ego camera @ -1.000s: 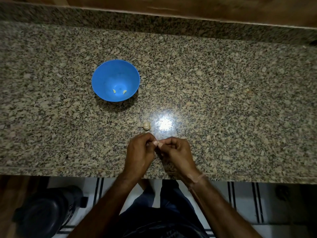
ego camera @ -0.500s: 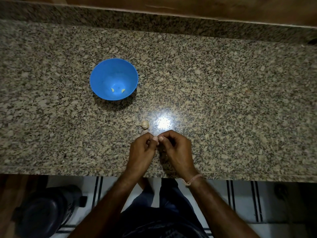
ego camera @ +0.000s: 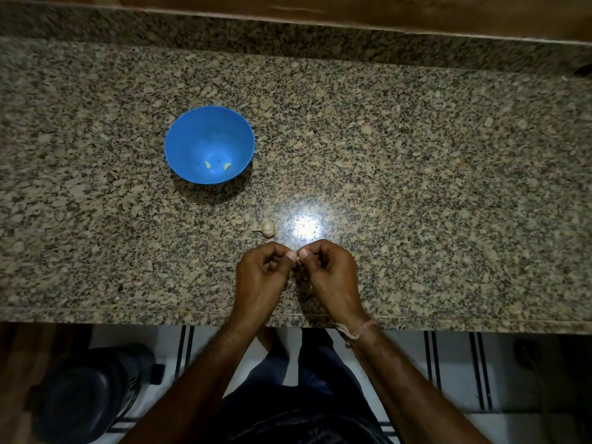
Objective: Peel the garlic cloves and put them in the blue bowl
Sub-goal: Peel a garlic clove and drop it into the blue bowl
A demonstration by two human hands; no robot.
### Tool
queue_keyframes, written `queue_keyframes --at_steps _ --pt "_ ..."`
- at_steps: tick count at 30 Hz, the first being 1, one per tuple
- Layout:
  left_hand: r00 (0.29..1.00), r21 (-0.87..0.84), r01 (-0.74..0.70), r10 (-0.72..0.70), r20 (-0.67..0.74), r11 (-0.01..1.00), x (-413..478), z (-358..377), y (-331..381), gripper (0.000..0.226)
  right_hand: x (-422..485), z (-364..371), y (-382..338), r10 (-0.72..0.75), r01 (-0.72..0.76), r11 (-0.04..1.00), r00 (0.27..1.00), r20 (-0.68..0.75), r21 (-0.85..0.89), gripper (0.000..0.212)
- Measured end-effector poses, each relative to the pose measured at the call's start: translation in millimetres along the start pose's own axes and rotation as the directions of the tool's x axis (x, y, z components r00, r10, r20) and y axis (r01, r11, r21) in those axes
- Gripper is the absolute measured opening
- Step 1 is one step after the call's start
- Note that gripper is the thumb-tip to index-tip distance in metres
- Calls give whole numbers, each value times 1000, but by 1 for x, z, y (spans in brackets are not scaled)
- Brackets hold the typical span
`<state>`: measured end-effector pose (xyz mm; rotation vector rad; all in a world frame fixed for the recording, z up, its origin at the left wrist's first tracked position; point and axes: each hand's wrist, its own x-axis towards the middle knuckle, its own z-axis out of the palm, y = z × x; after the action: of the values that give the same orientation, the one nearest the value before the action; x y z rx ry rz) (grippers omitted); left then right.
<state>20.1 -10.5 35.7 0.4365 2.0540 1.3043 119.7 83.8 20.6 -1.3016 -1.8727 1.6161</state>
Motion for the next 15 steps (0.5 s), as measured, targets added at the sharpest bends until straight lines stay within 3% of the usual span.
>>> queue_keyframes --at_steps 3,6,9,12,15 --pt "1000 -53 30 -31 -1 998 0 3 -3 14 -1 1 -1 -7 7 1000 1000 3 -3 9" --pt "999 66 -35 35 -2 997 -1 6 -5 16 -1 2 4 33 -33 999 999 7 13 8" --pt "994 184 -107 106 17 977 -3 8 1 21 -3 5 7 120 -129 977 991 59 173 11" --pt "992 242 -129 126 29 962 -2 10 0 24 -4 4 4 249 -289 871 957 149 397 14" --pt "995 272 -95 94 17 958 4 11 -2 24 -3 5 4 291 -349 815 937 195 462 13"
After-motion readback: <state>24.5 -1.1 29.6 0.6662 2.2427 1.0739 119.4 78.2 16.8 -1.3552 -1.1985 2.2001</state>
